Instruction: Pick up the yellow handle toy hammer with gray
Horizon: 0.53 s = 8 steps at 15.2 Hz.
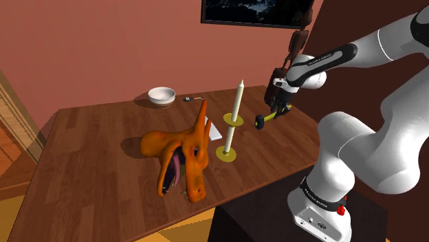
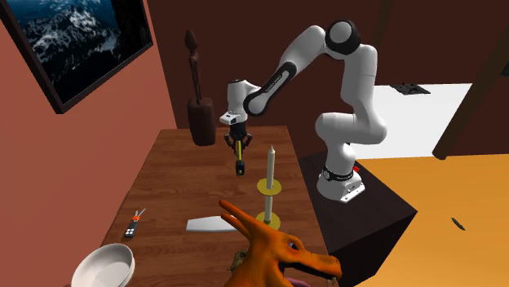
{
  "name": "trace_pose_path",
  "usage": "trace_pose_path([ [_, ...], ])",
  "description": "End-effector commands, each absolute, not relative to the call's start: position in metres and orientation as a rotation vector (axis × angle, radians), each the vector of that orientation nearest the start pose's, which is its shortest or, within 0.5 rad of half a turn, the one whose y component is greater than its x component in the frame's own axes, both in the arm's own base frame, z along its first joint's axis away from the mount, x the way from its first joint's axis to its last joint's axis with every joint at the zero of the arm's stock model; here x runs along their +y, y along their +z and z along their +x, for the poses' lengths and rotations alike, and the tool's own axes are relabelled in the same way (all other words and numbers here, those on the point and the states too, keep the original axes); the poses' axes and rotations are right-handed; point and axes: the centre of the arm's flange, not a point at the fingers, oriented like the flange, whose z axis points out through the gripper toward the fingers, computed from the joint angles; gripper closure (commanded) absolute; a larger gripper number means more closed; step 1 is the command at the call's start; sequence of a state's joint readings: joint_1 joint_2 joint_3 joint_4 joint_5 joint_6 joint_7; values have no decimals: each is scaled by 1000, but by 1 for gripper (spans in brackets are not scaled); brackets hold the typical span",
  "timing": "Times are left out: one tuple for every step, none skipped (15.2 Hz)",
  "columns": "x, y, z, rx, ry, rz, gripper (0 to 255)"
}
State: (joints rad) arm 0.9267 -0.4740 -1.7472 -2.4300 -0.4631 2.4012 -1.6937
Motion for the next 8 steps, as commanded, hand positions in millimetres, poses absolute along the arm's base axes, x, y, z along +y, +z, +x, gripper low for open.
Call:
trace_pose_path([
  [-334,276,339,-1761,-231,-2495,255],
  [-334,282,339,-1761,-231,-2495,255],
  [-334,287,339,-1761,-231,-2495,255],
  [-334,292,339,-1761,-231,-2495,255],
  [-334,297,339,-1761,-231,-2495,255],
  [-334,303,339,-1761,-231,-2495,255],
  [-334,304,339,-1761,-231,-2495,255],
  [-334,304,339,-1761,-231,-2495,255],
])
